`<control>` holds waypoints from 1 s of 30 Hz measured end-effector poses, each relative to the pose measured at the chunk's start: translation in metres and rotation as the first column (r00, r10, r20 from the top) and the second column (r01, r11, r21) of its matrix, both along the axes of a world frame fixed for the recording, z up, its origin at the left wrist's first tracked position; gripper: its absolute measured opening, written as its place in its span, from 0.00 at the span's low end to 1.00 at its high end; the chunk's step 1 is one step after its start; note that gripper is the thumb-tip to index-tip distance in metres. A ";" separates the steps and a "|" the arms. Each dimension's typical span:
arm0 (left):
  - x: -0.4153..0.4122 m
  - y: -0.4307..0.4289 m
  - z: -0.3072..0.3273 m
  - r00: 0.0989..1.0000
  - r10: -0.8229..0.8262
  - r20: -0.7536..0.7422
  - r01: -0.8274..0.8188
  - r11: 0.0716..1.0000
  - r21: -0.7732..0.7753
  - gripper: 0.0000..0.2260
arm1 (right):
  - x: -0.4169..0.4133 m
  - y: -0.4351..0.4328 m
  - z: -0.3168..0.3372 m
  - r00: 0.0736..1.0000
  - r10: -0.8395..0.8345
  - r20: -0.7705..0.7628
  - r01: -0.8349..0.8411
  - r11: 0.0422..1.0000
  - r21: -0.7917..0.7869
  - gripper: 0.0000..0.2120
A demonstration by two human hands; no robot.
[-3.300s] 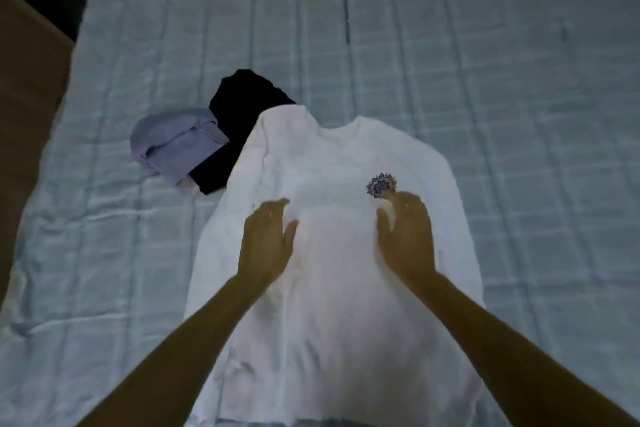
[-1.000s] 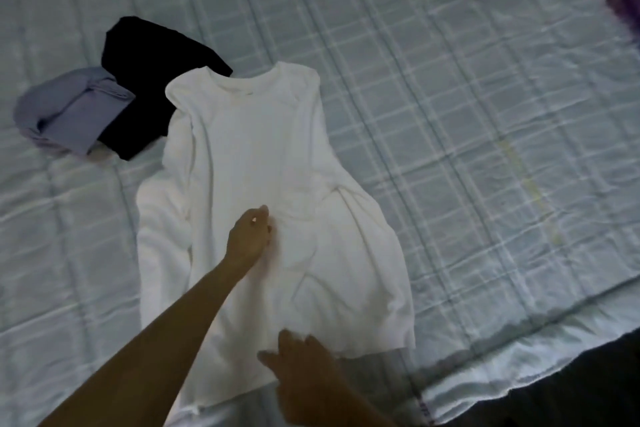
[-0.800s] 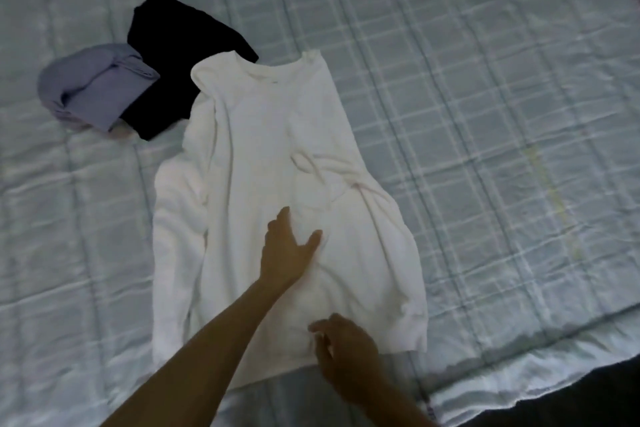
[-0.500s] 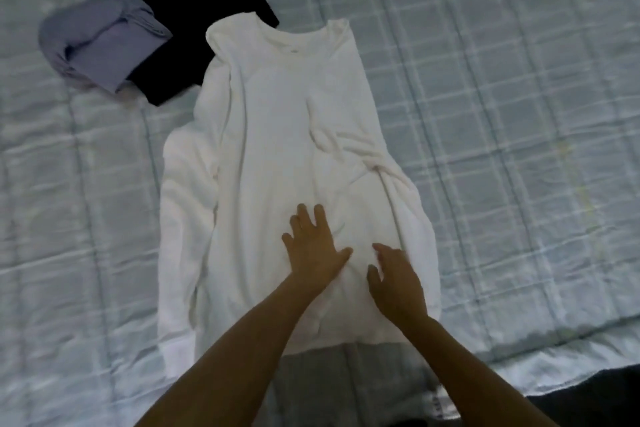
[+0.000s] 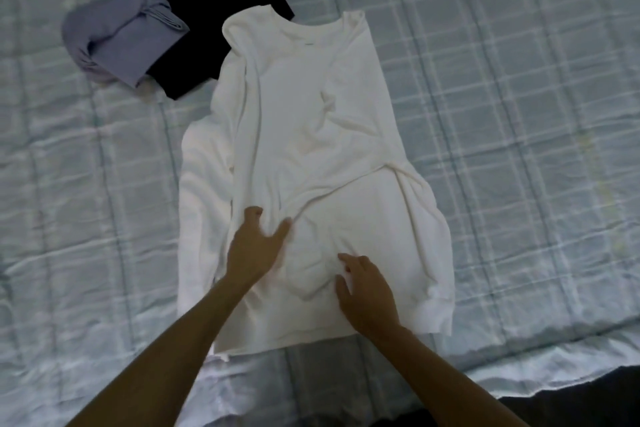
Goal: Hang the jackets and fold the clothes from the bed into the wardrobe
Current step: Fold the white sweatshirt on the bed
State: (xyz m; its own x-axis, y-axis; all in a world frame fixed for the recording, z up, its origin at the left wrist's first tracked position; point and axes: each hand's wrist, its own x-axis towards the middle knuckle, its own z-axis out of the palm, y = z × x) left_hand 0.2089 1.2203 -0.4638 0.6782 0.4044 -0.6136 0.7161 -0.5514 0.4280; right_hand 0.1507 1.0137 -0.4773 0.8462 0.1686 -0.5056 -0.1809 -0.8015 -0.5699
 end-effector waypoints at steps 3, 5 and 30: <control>-0.017 -0.020 -0.005 0.986 0.157 -0.057 -0.163 0.979 -0.120 0.19 | -0.006 0.027 0.001 0.981 -0.018 -0.193 0.041 0.993 0.112 0.28; -0.021 -0.025 -0.005 0.929 0.344 -0.135 -0.369 0.877 -0.308 0.07 | -0.005 0.041 -0.001 0.935 -0.204 -0.290 0.258 0.952 0.161 0.31; -0.098 0.076 -0.014 0.910 0.415 0.014 -0.410 0.892 0.190 0.27 | -0.025 0.076 0.021 0.914 0.387 0.124 -0.390 0.921 -0.001 0.18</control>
State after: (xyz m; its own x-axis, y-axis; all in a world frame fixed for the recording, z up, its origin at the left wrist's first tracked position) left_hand 0.1109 1.2961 -0.4777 0.4102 0.7522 -0.5158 0.9059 -0.2709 0.3254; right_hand 0.1254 1.0897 -0.4560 0.7654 0.5065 -0.3971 0.2122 -0.7811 -0.5873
